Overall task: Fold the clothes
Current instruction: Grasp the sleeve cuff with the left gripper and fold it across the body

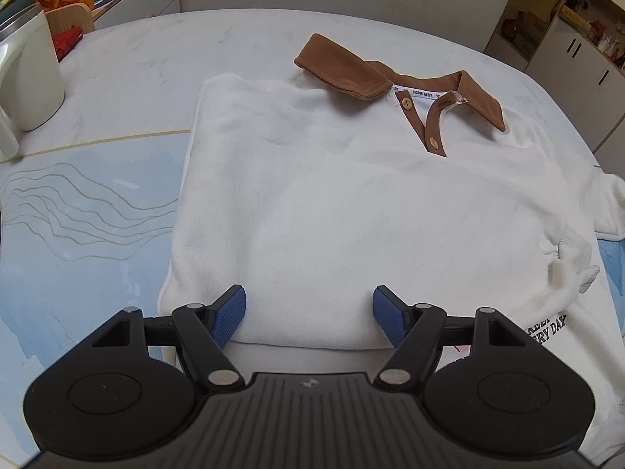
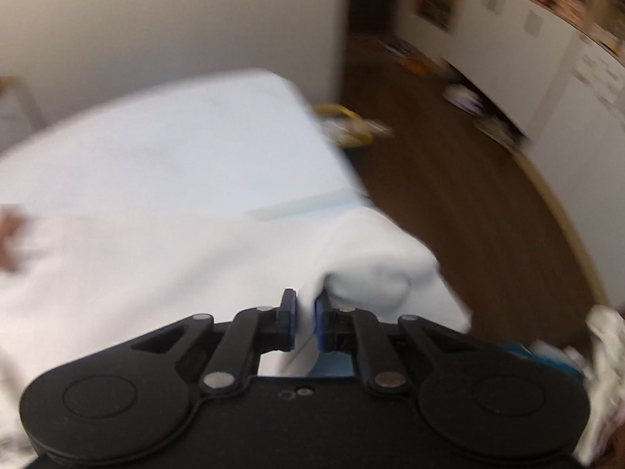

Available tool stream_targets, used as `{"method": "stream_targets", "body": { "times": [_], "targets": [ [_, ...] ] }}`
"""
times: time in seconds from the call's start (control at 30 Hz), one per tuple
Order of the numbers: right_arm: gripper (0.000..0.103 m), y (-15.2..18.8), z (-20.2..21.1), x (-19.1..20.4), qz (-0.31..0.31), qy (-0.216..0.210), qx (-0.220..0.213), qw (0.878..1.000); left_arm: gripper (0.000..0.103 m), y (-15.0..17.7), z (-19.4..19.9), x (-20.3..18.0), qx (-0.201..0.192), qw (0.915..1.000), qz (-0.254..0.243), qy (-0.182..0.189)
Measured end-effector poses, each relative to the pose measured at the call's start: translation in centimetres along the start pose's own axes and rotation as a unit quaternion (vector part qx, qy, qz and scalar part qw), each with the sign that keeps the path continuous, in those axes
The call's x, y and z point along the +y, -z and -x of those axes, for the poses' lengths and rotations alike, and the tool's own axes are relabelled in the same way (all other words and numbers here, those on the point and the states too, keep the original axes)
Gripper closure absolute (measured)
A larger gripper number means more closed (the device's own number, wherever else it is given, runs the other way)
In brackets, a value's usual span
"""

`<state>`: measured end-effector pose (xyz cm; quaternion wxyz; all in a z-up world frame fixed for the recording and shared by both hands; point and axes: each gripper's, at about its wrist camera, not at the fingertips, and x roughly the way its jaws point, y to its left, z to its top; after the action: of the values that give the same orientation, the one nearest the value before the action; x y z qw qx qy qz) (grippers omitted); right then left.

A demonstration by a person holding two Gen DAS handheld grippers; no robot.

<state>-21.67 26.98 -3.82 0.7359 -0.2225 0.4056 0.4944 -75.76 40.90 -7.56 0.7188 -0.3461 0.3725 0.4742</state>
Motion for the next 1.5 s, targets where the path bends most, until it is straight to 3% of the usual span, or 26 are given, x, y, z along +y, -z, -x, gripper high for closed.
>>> {"method": "stream_targets", "body": {
  "times": [0.13, 0.3, 0.37, 0.53, 0.63, 0.73, 0.83, 0.9, 1.0, 1.1, 1.27, 1.4, 1.5],
  "targets": [
    [0.000, 0.4, 4.2, 7.2, 0.073, -0.093, -0.028, 0.993, 0.032, 0.0, 0.0, 0.1, -0.003, 1.0000, 0.004, 0.006],
    [0.000, 0.8, 6.7, 15.3, 0.125, -0.197, -0.028, 0.972, 0.032, 0.1, 0.1, 0.2, -0.007, 0.9999, 0.006, 0.009],
    [0.000, 0.8, 6.5, 18.5, 0.134, -0.228, -0.010, 0.964, 0.032, 0.1, 0.1, 0.2, -0.008, 0.9999, 0.007, 0.010],
    [0.000, 2.2, 5.5, 25.1, 0.152, -0.253, 0.017, 0.955, 0.032, 0.2, 0.1, 0.3, -0.012, 0.9998, 0.008, 0.012],
    [0.000, 3.4, 4.2, 27.8, 0.169, -0.266, 0.043, 0.948, 0.032, 0.2, 0.1, 0.2, -0.013, 0.9998, 0.009, 0.011],
    [0.000, 4.1, 3.8, 28.2, 0.209, -0.311, 0.106, 0.921, 0.032, 0.2, 0.1, 0.2, -0.012, 0.9998, 0.012, 0.014],
    [0.000, 4.2, 4.5, 26.1, 0.231, -0.338, 0.121, 0.904, 0.032, 0.2, 0.6, 0.3, -0.015, 0.9994, 0.019, 0.024],
    [0.000, 3.8, 4.4, 23.4, 0.230, -0.323, 0.109, 0.911, 0.032, 0.2, 1.4, 0.1, -0.023, 0.9987, 0.022, 0.038],
    [0.000, 2.9, 3.5, 18.9, 0.195, -0.277, 0.090, 0.936, 0.030, -0.3, 3.0, -1.6, -0.042, 0.9967, -0.005, 0.070],
    [0.000, 2.1, 2.6, 15.5, 0.150, -0.244, 0.080, 0.955, 0.027, -1.5, 3.5, -5.1, -0.058, 0.9928, -0.060, 0.086],
    [0.000, 2.2, 0.1, 13.8, 0.100, -0.203, 0.086, 0.970, 0.027, -3.5, 1.2, -12.8, -0.048, 0.9806, -0.164, 0.096],
    [0.000, 2.6, -1.5, 12.9, 0.059, -0.202, 0.098, 0.973, 0.027, -4.2, -2.6, -16.9, -0.019, 0.9738, -0.224, 0.033],
    [0.000, 3.3, -2.6, 12.6, 0.053, -0.216, 0.108, 0.969, 0.027, -3.9, -4.9, -17.4, -0.003, 0.9738, -0.227, -0.002]
  ]
}}
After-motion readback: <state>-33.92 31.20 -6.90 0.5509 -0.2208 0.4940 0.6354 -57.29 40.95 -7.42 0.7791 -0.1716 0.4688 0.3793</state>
